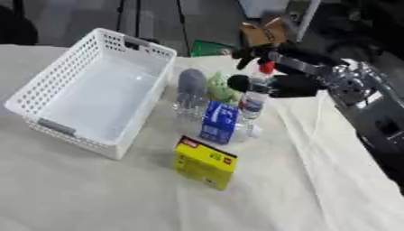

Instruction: Pick up objects on the table and place them in the box.

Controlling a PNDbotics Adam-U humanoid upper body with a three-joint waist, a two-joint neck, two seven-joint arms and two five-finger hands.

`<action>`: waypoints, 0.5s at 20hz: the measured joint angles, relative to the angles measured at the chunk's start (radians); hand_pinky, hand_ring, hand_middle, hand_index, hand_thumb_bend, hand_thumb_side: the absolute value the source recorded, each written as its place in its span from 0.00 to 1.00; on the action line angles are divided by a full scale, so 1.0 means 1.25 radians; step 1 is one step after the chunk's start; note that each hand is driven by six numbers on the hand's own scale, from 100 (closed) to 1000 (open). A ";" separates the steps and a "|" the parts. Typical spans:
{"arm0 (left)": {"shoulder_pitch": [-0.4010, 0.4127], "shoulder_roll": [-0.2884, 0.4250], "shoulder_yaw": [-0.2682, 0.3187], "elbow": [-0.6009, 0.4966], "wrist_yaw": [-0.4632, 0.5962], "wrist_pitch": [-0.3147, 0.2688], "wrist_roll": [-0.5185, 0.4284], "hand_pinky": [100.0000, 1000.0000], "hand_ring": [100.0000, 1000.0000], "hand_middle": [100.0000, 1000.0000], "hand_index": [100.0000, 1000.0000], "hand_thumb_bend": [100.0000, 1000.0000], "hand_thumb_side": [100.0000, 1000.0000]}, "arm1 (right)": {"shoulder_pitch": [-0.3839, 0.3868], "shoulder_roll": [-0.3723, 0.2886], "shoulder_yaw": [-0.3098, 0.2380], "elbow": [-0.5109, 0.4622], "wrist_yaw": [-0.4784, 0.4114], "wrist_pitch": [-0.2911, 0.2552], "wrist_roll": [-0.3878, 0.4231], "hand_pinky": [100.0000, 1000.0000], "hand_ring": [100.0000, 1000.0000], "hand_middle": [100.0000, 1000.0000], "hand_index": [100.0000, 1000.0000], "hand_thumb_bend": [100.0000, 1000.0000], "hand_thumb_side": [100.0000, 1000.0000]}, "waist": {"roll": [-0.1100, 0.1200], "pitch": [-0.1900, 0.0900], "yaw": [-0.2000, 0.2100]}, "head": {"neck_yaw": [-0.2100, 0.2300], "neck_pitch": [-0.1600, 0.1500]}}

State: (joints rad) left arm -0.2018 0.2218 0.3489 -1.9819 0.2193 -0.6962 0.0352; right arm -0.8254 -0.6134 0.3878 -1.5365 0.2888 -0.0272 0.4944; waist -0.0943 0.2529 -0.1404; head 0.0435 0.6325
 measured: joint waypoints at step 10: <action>0.000 0.000 0.000 0.000 0.000 0.007 0.001 0.79 0.76 0.75 0.76 0.00 0.70 | 0.041 0.030 -0.009 0.000 0.063 0.003 -0.040 0.91 0.95 0.78 0.95 0.51 1.00 | -0.004 -0.002 0.003 | 0.001 0.007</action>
State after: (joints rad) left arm -0.2016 0.2218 0.3488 -1.9819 0.2193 -0.6871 0.0359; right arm -0.7740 -0.5754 0.3769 -1.5365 0.3677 -0.0237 0.4439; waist -0.0995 0.2509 -0.1360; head 0.0445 0.6409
